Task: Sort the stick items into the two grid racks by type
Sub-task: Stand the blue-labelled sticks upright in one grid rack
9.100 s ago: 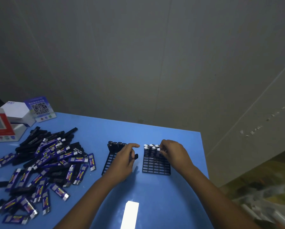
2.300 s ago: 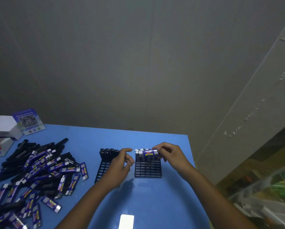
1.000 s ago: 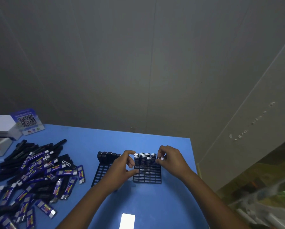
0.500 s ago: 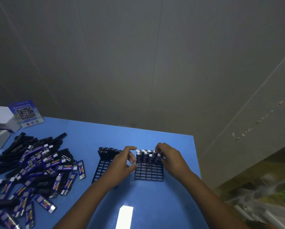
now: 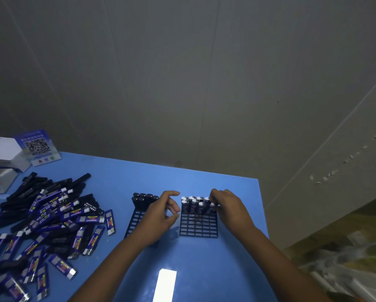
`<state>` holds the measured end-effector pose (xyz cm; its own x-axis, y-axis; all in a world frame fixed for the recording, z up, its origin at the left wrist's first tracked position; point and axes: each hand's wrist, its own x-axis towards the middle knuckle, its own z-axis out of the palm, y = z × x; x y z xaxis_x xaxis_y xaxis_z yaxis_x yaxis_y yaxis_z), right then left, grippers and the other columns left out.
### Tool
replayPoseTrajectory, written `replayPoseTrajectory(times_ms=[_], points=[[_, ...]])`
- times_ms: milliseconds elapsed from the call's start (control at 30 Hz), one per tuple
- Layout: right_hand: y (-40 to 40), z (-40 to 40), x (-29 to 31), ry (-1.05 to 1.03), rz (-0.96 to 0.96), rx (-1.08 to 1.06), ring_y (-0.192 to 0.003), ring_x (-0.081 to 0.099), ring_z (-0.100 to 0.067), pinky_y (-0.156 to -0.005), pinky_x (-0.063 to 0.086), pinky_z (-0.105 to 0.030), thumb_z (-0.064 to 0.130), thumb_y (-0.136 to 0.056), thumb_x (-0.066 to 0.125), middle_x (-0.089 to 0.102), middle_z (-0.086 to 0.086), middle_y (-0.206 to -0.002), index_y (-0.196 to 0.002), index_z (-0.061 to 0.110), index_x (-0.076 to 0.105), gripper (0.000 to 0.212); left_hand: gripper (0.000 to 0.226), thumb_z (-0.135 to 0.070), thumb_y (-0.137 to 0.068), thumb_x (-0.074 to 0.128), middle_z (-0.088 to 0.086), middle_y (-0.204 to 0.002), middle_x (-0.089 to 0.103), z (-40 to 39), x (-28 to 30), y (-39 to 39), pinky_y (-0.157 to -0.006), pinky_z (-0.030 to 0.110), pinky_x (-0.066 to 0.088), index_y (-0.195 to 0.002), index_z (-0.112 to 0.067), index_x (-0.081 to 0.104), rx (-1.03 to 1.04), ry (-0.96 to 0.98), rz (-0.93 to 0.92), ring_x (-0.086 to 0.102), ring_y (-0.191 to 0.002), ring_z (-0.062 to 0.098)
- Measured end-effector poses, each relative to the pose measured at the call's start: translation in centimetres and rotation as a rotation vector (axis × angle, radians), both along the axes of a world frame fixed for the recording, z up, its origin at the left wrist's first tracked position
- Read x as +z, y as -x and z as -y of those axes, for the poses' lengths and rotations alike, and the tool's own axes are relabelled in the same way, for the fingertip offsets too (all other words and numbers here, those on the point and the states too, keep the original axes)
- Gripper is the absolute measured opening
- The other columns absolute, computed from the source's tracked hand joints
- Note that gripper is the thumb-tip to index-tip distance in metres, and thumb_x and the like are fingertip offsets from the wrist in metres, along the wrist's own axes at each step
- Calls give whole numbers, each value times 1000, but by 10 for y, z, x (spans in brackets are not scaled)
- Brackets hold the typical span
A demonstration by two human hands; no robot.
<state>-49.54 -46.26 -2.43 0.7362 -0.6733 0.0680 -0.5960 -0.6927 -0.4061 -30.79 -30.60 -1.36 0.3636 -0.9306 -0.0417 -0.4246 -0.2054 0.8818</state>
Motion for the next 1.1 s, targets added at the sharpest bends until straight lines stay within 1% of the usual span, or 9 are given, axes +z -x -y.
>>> replayPoseTrajectory(times_ms=[167, 267, 367, 467, 600, 700, 800, 967, 1100], points=[[-1, 4, 3, 34, -86, 36, -78, 49, -19, -63, 43, -38, -5, -83, 54, 59, -5, -75, -81, 10, 54, 16, 51, 2, -87, 65, -1, -93, 63, 0, 6, 0, -76, 16, 51, -128, -24, 48, 2, 3, -9, 61, -87, 8], [-5, -1, 5, 56, -108, 47, -76, 40, -17, -58, 32, -34, -10, -79, 48, 56, -5, -74, -78, 8, 54, 19, 51, 2, -88, 65, -1, -94, 63, -1, 8, 1, -76, 15, 50, -128, -23, 48, -1, 0, -6, 61, -87, 8], [-8, -3, 5, 77, -111, 53, -75, 38, -17, -57, 25, -32, -13, -73, 47, 47, -2, -69, -72, 12, 46, 25, 51, 1, -88, 65, -1, -94, 63, -2, 9, 2, -76, 13, 49, -129, -24, 48, 2, -3, -6, 61, -88, 7], [-10, -2, 3, 81, -117, 45, -75, 39, -18, -57, 28, -34, -11, -75, 49, 47, -1, -70, -73, 11, 48, 23, 51, 1, -88, 65, -1, -94, 63, -3, 10, 3, -76, 13, 49, -129, -24, 48, 4, -8, -2, 61, -88, 7], [-15, -5, 2, 52, -117, 67, -82, 48, -20, -65, 42, -36, -7, -80, 52, 60, -5, -81, -85, 9, 63, 20, 51, 1, -88, 65, -1, -94, 63, -3, 10, 3, -77, 14, 50, -129, -23, 47, 9, -18, 0, 61, -87, 7], [-15, -6, -3, 32, -67, 42, -85, 53, -20, -68, 48, -37, -4, -83, 56, 63, -4, -86, -86, 10, 67, 18, 51, 2, -88, 65, -1, -93, 63, -5, 10, 2, -77, 15, 51, -129, -23, 48, 14, -17, -2, 61, -87, 7], [-15, -7, -7, -31, 30, -39, -81, 51, -8, -64, 42, -30, 5, -88, 57, 57, 5, -90, -87, 12, 61, 8, 50, 2, -88, 64, -3, -93, 63, -7, 11, 1, -76, 16, 50, -128, -24, 48, 20, -12, 2, 61, -86, 7], [-12, -5, -4, 18, 4, 18, -93, 51, -17, -74, 49, -33, 3, -87, 63, 54, 2, -99, -95, 14, 64, 14, 50, 2, -88, 65, -4, -92, 64, -8, 14, 0, -80, 20, 51, -127, -25, 49, 32, -1, -7, 62, -86, 8], [-18, -16, 4, -125, 202, -36, -84, 51, -4, -71, 40, -15, 8, -88, 67, 54, 8, -94, -94, 22, 63, 16, 52, 3, -87, 65, -2, -91, 64, -6, 22, 4, -81, 30, 56, -127, -25, 49, 28, 34, -25, 62, -84, 9]])
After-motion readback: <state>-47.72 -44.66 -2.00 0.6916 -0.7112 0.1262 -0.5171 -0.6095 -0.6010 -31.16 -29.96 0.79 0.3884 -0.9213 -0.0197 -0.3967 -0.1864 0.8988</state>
